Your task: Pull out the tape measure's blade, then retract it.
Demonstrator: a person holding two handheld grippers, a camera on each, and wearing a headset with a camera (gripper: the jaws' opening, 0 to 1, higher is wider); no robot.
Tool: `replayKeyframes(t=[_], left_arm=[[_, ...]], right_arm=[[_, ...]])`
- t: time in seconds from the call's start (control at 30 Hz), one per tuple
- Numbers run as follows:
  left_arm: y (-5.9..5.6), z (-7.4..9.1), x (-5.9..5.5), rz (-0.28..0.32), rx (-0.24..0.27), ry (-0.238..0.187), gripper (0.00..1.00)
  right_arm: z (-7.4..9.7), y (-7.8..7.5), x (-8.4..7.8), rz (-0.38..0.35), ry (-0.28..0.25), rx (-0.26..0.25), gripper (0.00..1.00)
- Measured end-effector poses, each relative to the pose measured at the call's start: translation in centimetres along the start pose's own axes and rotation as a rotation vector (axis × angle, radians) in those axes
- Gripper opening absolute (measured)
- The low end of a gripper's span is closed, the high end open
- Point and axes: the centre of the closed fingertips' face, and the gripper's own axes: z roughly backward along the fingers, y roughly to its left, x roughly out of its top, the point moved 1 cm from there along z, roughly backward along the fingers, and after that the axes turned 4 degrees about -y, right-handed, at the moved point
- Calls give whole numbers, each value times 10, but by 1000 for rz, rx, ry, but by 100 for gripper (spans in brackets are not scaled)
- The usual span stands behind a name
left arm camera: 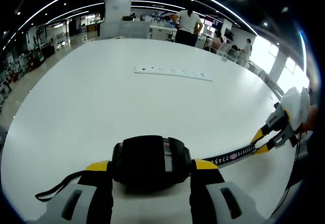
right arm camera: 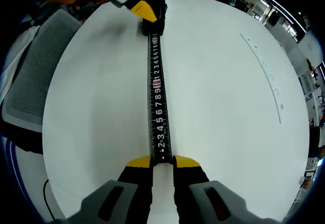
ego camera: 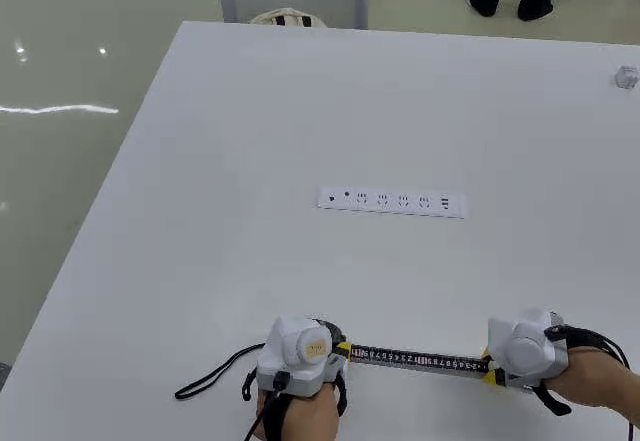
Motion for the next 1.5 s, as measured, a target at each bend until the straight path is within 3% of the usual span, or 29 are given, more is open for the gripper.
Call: replayKeyframes(t=[0.7, 0.73, 0.77, 1.5], left_arm=[[-1, 1, 1, -1, -3, -2, 58], [-1, 1, 0, 0, -3, 1, 58], [0, 1, -1, 0, -4, 3, 58], [0, 2, -3, 2, -5, 5, 58]], right_arm=[[-6, 1, 14, 40, -7, 4, 15], [-10, 0, 29, 70, -15, 3, 15], [-12, -1, 35, 78, -17, 2, 15], [-23, 1, 64, 127, -33, 8, 15]])
